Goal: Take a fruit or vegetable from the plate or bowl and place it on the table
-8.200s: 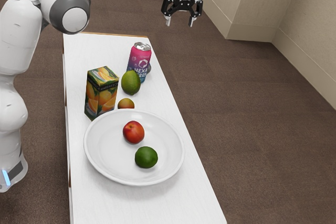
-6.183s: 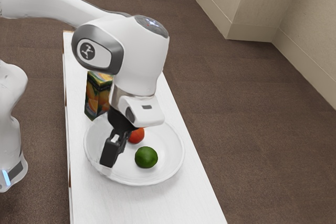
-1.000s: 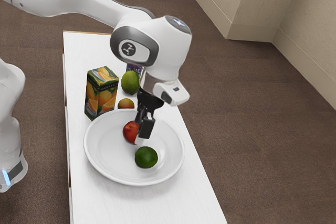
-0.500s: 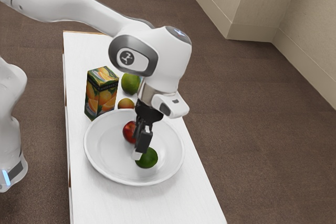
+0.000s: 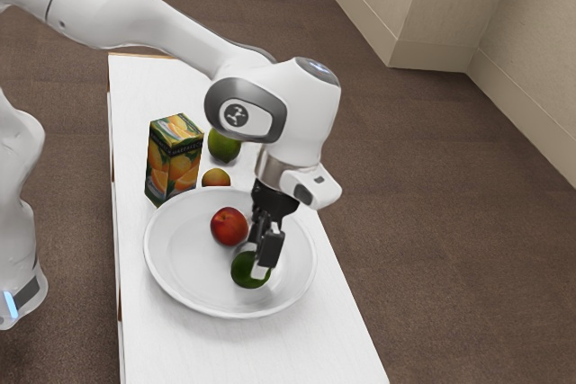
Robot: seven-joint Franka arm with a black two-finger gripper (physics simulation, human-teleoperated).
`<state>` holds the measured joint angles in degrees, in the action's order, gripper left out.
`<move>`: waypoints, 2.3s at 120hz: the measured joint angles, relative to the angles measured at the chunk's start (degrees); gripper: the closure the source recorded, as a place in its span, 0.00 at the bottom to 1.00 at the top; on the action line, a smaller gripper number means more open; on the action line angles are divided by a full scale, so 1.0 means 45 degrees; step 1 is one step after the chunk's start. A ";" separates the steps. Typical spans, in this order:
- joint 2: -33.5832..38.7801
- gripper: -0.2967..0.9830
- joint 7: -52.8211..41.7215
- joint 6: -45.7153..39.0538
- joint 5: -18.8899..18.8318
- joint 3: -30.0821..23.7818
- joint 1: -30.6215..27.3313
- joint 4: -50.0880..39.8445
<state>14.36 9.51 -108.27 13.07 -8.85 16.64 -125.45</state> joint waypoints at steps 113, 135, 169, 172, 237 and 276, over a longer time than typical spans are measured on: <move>-0.1224 0.23 -0.0018 -0.0461 -0.0329 0.0071 -0.0336 -0.0134; -0.1459 0.23 -0.0019 -0.0477 -0.0328 0.0071 -0.0318 -0.0136; -0.1592 0.36 -0.0019 -0.0485 -0.0334 0.0072 -0.0349 -0.0136; -0.1593 0.38 -0.0019 -0.0486 -0.0337 0.0072 -0.0351 -0.0136; -0.0480 0.54 -0.0046 -0.0167 -0.0853 -0.0193 -0.0524 0.0043; 0.0605 0.54 -0.0045 0.0281 0.0625 -0.4464 -0.0369 0.0521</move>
<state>17.09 9.30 -107.01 15.89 -28.94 14.97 -123.10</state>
